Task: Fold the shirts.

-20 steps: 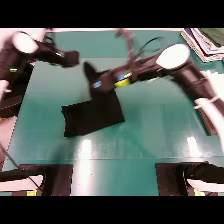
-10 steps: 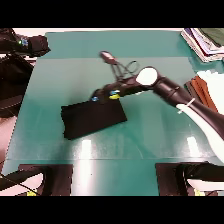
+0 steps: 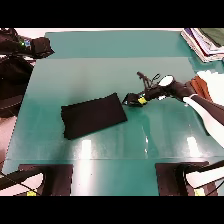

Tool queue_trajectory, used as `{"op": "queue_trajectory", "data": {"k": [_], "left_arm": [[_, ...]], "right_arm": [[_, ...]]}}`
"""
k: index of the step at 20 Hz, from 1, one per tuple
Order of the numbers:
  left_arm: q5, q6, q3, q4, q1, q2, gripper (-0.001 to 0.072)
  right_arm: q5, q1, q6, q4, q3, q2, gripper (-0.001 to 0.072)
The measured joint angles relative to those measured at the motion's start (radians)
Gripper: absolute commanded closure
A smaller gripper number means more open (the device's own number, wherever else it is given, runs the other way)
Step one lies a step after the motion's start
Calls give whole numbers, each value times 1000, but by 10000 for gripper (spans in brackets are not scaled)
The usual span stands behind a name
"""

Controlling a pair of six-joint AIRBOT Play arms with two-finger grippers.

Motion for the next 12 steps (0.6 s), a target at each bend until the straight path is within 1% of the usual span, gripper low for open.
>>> {"op": "queue_trajectory", "data": {"k": [2, 3, 4, 5, 6, 9, 12], "left_arm": [[0, 3, 0, -5, 0, -3, 682], [0, 4, 0, -7, 0, -3, 682], [0, 5, 0, -14, 0, -3, 682], [0, 5, 0, -23, 0, -4, 682], [0, 6, 0, -37, 0, -4, 682], [6, 21, 0, -59, -27, -4, 683], [25, 28, 0, -63, -88, -4, 682]], "right_arm": [[11, 43, -3, 48, 51, -73, 182], [22, 68, -3, 69, 79, -109, 240], [22, 97, -5, 89, 113, -146, 351], [22, 126, -7, 113, 147, -182, 507], [21, 151, -11, 118, 179, -210, 687], [19, 192, -16, 121, 268, -251, 694], [16, 137, -9, 51, 338, -214, 694]]}}
